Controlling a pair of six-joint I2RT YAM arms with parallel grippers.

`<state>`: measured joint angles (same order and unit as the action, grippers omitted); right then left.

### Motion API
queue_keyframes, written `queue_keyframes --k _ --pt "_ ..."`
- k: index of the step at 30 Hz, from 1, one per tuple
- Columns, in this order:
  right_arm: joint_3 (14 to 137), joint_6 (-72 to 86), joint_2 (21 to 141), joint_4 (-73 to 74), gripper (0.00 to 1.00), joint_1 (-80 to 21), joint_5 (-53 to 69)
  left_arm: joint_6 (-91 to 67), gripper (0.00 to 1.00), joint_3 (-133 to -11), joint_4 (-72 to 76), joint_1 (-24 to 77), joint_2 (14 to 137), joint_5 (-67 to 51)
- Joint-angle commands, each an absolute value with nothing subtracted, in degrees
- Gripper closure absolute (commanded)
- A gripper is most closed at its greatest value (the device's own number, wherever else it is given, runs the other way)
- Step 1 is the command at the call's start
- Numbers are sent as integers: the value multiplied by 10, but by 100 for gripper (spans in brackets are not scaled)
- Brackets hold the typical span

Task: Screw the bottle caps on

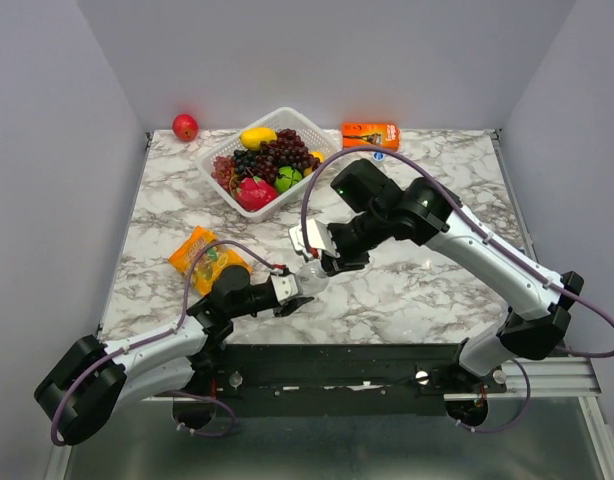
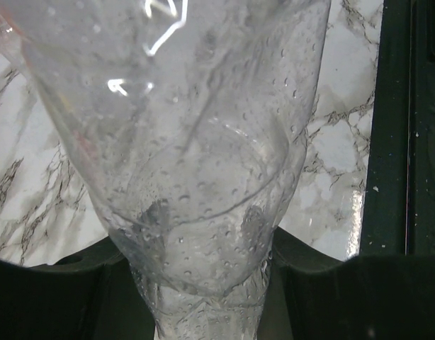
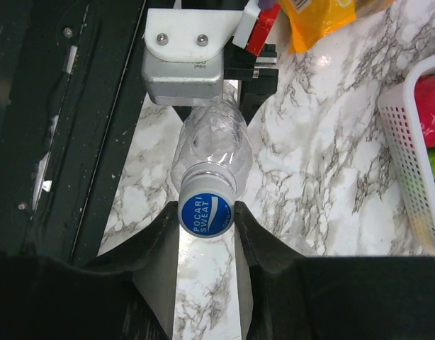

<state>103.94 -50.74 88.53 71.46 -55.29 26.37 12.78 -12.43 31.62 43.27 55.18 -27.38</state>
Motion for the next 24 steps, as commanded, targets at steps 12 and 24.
queue_keyframes --k 12,24 --pt "1062 -414 917 737 48 -557 219 83 100 -127 410 436 527 -234" --pt "1078 -403 906 757 36 -558 184 85 100 -129 375 432 519 -249"
